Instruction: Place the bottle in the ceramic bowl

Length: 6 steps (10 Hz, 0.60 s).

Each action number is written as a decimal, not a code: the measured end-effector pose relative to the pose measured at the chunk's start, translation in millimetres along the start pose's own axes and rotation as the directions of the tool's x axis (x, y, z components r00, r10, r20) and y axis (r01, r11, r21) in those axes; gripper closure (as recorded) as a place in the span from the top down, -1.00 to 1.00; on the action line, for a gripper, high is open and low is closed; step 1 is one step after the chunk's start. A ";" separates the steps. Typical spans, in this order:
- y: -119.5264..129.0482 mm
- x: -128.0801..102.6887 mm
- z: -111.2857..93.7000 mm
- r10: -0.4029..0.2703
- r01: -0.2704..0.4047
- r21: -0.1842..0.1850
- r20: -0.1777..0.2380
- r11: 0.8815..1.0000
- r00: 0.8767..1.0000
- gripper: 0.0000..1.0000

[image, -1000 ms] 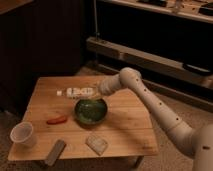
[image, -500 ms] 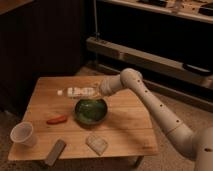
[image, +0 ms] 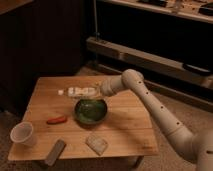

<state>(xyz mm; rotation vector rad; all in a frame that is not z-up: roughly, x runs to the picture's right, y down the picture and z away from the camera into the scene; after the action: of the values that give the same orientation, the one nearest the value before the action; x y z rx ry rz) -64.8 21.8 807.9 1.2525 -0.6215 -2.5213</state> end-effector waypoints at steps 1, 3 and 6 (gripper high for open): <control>0.2 -0.6 -1.2 0.000 0.000 -0.004 -0.002 1.000 1.000 -0.90; 0.2 -2.0 -2.9 -0.001 0.001 -0.012 -0.006 1.000 1.000 -0.90; 1.0 -3.6 -6.0 -0.005 0.005 -0.021 -0.016 1.000 1.000 -0.90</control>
<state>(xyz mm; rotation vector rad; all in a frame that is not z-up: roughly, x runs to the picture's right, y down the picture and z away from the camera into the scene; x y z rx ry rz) -57.8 20.8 807.6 1.2671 -0.5875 -2.5128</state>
